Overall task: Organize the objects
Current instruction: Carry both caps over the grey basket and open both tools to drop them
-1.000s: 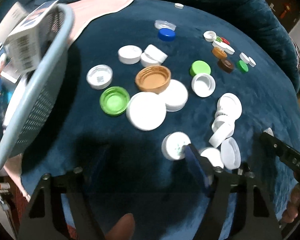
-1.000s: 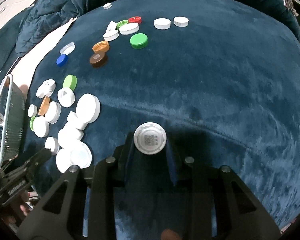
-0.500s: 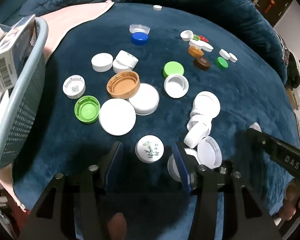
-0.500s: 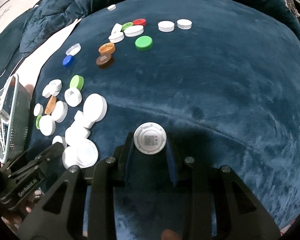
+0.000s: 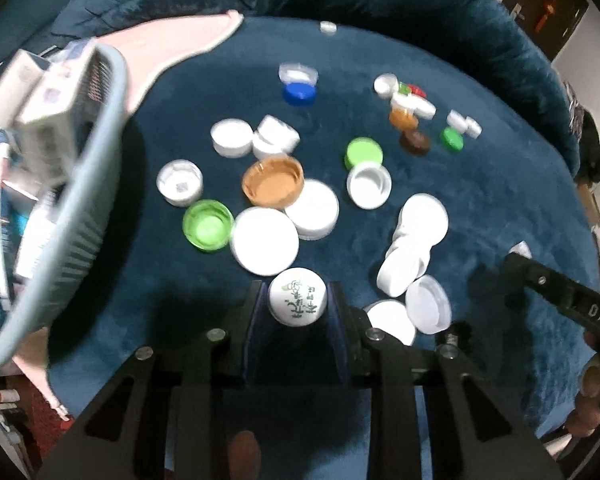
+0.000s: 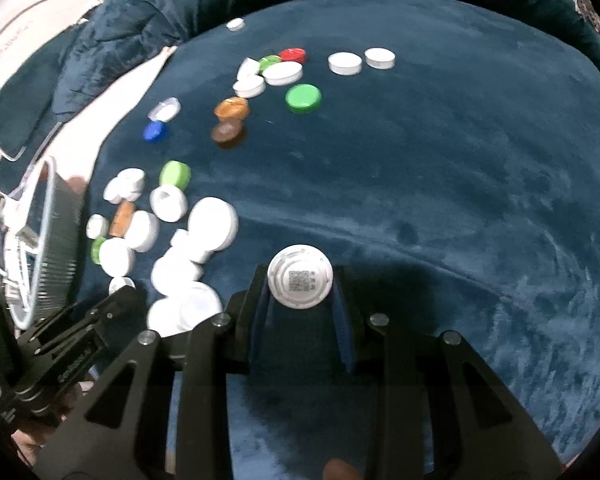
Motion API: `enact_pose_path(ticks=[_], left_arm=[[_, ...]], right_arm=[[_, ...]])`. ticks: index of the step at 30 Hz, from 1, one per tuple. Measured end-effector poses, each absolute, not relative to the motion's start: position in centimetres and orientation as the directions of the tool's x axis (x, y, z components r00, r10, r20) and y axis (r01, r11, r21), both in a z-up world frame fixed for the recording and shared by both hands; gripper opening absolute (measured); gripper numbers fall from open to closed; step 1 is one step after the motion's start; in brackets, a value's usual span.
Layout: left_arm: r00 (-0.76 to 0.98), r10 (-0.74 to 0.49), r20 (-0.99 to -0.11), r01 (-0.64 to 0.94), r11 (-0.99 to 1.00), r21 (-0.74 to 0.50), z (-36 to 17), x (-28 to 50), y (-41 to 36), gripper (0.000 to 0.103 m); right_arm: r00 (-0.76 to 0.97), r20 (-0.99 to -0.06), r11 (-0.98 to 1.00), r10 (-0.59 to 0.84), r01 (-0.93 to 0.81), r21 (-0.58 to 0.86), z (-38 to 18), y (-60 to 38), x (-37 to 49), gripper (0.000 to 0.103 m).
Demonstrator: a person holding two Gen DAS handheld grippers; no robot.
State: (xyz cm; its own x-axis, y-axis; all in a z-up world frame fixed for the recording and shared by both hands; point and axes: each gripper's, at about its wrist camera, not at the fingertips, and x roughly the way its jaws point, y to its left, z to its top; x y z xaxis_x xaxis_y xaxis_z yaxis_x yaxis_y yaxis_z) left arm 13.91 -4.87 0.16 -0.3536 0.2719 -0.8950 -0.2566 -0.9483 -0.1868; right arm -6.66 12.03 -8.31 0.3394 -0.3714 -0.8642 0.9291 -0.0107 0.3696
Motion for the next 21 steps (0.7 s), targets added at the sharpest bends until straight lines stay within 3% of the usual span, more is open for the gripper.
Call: enact_pose_path(ticks=[11,21], left_arm=[[-0.48,0.254,-0.84,-0.187,-0.965,-0.186,5.7,15.2,-10.9,0.031],[-0.537,0.135,-0.833,0.07,-0.977,-0.204,7.0,14.8,-22.8,0.031]], right_arm=[[0.431,-0.812,0.117,-0.393,0.899,0.421,-4.3,12.2,-0.9,0.031],[0.545,-0.756,0.322,-0.364,0.835,0.447,0.4,12.4,10.6,0.031]])
